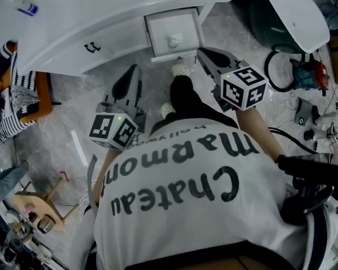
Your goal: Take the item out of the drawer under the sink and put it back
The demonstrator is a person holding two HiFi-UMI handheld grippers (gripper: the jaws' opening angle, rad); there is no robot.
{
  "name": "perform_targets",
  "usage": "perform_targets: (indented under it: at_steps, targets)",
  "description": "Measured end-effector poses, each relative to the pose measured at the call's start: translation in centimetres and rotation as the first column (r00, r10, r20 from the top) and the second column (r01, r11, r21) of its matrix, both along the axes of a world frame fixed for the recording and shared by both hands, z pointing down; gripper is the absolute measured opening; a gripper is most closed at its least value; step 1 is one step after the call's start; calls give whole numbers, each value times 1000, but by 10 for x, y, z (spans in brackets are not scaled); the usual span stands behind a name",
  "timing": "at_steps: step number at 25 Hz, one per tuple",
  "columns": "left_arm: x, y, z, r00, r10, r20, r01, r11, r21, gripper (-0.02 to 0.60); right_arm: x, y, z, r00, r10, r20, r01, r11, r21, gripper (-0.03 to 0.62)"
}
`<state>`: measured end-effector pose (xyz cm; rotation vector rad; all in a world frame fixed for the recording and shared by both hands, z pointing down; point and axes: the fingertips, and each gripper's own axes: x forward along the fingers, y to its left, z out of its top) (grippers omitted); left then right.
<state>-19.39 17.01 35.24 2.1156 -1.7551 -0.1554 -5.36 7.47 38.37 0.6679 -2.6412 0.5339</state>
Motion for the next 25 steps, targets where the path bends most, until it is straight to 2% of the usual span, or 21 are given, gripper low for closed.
perform_targets:
  at_steps: [3,7,11,16,25]
  targets:
    - [2,-7,10,1000,9,-5,-9,1000,-24,5,-1,-5,11,1000,0,-4,0,1000,-23,12]
    - [2,-24,21,1000,21,22,-20,999,-43,5,-3,-22,30,1000,0,-22,-1,999,-36,12]
    - [7,-43,41,999,28,38,-25,997,-76,5,-11,-44,56,998,-32,-52,29,998,-55,12]
    - [13,-68,69,999,35,3,-34,990,-137,5,-21,-66,84,995,-75,-72,69,994,-90,12]
    - [20,-109,119,996,93,-2,-92,971,-221,5,-40,-102,153,979,-164,-119,138,970,-199,14]
